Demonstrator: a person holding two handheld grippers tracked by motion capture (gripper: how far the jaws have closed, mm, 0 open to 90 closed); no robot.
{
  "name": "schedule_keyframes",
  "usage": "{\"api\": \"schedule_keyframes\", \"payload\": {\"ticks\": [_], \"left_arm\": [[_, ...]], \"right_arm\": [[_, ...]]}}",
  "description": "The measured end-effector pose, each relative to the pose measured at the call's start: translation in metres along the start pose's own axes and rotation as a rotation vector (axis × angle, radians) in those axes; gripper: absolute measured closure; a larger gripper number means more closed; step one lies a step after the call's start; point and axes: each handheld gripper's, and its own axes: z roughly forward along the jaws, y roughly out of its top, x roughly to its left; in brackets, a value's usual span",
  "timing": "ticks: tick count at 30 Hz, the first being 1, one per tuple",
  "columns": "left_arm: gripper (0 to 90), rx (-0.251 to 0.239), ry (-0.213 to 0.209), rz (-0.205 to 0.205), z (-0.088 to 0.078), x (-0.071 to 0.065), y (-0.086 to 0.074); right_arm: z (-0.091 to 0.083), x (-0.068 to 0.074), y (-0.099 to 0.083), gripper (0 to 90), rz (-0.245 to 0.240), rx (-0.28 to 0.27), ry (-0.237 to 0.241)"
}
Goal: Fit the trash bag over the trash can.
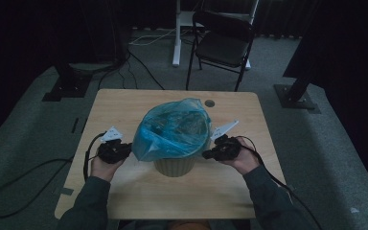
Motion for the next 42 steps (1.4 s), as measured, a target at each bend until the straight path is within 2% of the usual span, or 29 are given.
{"api": "schedule_keyframes", "payload": {"ticks": [4,9,15,18,20,27,32,33,36,38,41,42], "left_arm": [[75.0,-0.024,-0.009,-0.030,-0.008,0.004,-0.001],[65.2,-0.072,-0.025,-0.060,-0.023,0.010,-0.005],[60.7,-0.104,-0.032,-0.081,-0.037,0.016,-0.011],[59.6,-0.107,-0.027,-0.083,-0.041,0.018,-0.012],[59.6,-0.116,-0.009,-0.090,-0.047,0.021,-0.012],[59.5,-0.182,0.025,-0.088,-0.066,0.024,0.007],[57.1,-0.214,0.022,-0.073,-0.073,0.022,0.021],[56.4,-0.230,0.018,-0.063,-0.075,0.019,0.030],[54.7,-0.242,0.006,-0.058,-0.076,0.015,0.036],[52.8,-0.257,-0.040,-0.062,-0.075,0.009,0.044],[48.8,-0.253,-0.089,-0.053,-0.070,0.000,0.050],[47.4,-0.253,-0.089,-0.053,-0.070,0.000,0.050]], "right_arm": [[-0.002,0.001,0.000,90.0,0.010,-0.007,-0.003],[-0.011,0.001,-0.002,84.3,0.006,-0.043,0.016],[-0.016,0.001,-0.003,81.8,0.007,-0.062,0.017],[-0.016,0.001,-0.002,81.1,0.006,-0.066,0.018],[-0.016,0.002,-0.001,80.5,0.002,-0.064,0.018],[-0.017,0.001,-0.001,80.3,0.002,-0.067,0.018],[-0.018,0.001,0.000,80.1,0.002,-0.073,0.015],[-0.019,0.001,0.000,80.0,0.003,-0.074,0.015],[-0.019,0.001,0.000,80.1,0.001,-0.077,0.015],[-0.020,0.001,0.000,80.1,0.001,-0.078,0.014],[-0.019,0.001,0.000,80.1,0.002,-0.079,0.014],[-0.019,0.001,0.000,80.0,0.002,-0.078,0.015]]}}
